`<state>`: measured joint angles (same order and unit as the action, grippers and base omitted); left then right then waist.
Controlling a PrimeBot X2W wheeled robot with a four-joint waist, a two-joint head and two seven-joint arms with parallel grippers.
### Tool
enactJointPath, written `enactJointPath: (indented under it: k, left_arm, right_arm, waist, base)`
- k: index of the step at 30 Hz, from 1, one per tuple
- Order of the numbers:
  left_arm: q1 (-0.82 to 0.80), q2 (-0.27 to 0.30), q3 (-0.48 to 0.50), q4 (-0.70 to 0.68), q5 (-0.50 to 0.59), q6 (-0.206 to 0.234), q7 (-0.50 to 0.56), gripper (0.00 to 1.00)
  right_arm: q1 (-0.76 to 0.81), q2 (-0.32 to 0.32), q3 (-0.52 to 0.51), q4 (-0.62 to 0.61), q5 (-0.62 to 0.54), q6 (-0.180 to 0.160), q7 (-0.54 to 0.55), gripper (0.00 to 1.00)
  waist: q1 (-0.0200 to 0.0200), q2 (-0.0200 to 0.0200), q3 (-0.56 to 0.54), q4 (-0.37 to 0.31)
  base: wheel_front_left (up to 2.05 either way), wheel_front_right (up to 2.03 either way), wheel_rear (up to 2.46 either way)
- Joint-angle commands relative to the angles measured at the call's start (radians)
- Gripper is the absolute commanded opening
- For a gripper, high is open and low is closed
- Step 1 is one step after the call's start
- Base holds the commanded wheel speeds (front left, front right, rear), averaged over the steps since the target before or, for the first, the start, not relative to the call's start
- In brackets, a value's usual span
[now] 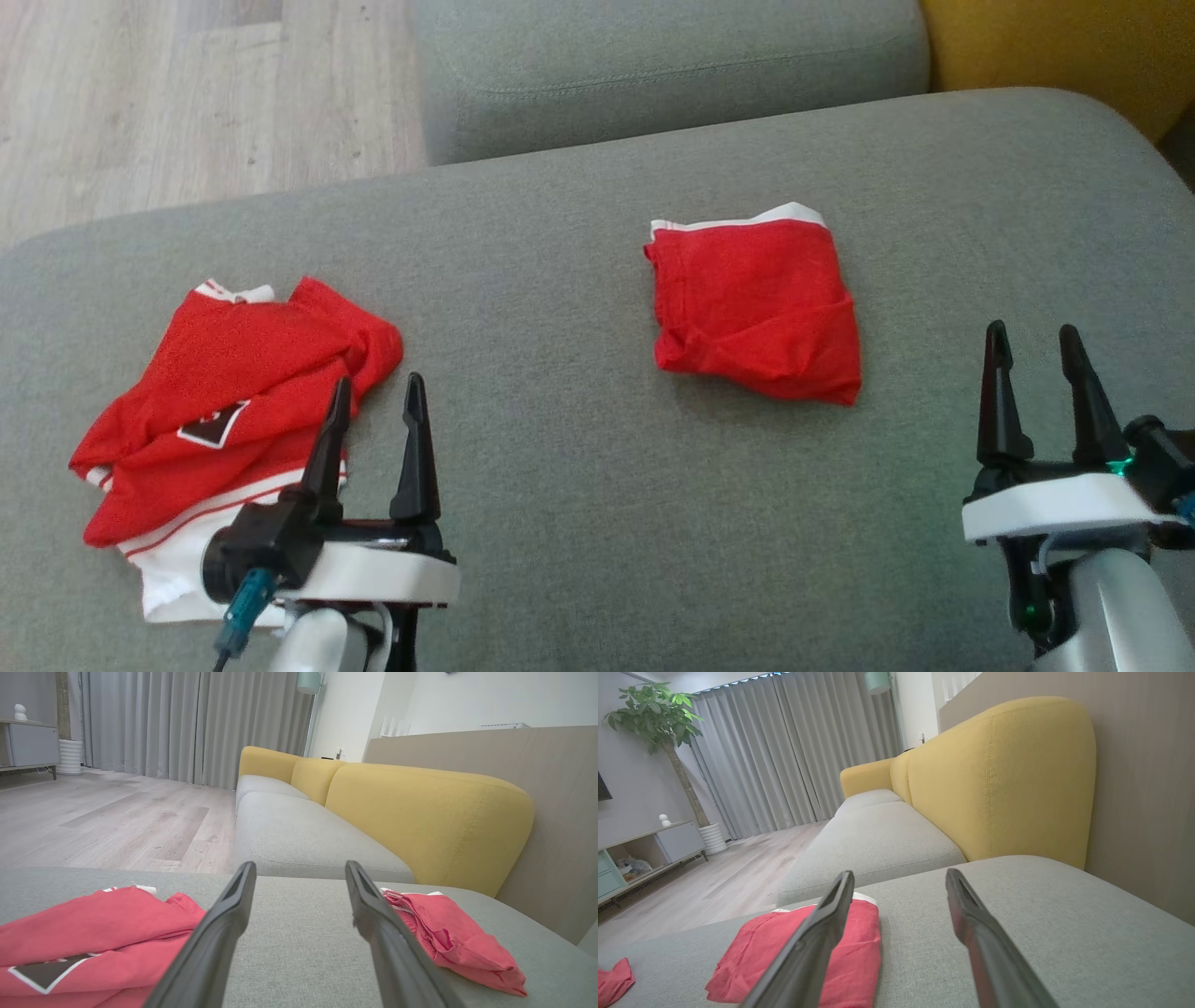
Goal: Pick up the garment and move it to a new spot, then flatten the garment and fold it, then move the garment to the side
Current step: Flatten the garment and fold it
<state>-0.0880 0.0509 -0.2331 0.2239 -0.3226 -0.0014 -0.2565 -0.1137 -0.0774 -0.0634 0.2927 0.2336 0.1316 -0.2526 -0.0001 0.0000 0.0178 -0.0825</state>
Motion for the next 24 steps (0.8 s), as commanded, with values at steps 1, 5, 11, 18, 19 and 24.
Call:
enactJointPath:
  k: [1,5,11,18,19,24]
  left_arm:
    - [-0.037,0.000,0.031,-0.031,0.014,-0.006,-0.005,1.00]
    - [-0.052,0.000,0.023,-0.032,0.011,-0.006,-0.005,1.00]
    - [-0.099,0.000,-0.012,-0.038,0.010,0.000,-0.005,1.00]
    - [-0.174,-0.001,-0.058,-0.049,0.007,0.008,-0.005,1.00]
    - [-0.184,-0.001,-0.065,-0.049,0.005,0.009,-0.005,1.00]
    - [-0.222,-0.001,-0.092,-0.045,-0.008,0.017,-0.005,1.00]
  right_arm:
    - [-0.031,0.002,0.019,-0.055,-0.023,-0.001,-0.009,1.00]
    - [-0.036,0.009,0.015,-0.071,-0.041,-0.001,0.001,1.00]
    - [-0.100,-0.015,0.038,-0.063,-0.081,-0.001,0.057,0.00]
    - [-0.293,-0.042,0.029,0.068,-0.098,-0.001,0.113,0.00]
    - [-0.324,-0.042,0.014,0.104,-0.103,-0.001,0.120,0.00]
    - [-0.450,-0.035,-0.036,0.302,-0.169,-0.001,0.116,0.00]
  waist:
    - [0.0001,0.0000,0.011,0.011]
    - [0.0001,0.0000,0.029,0.026]
    - [0.0001,0.0000,0.099,0.074]
    - [0.0001,0.0000,0.235,0.150]
    - [0.0001,0.0000,0.248,0.162]
    - [0.0001,0.0000,0.296,0.208]
  base:
    - [0.00,0.00,0.00]
    - [0.00,0.00,0.00]
    - [0.00,0.00,0.00]
    - [0.00,0.00,0.00]
    - [0.00,0.00,0.00]
    - [0.00,0.00,0.00]
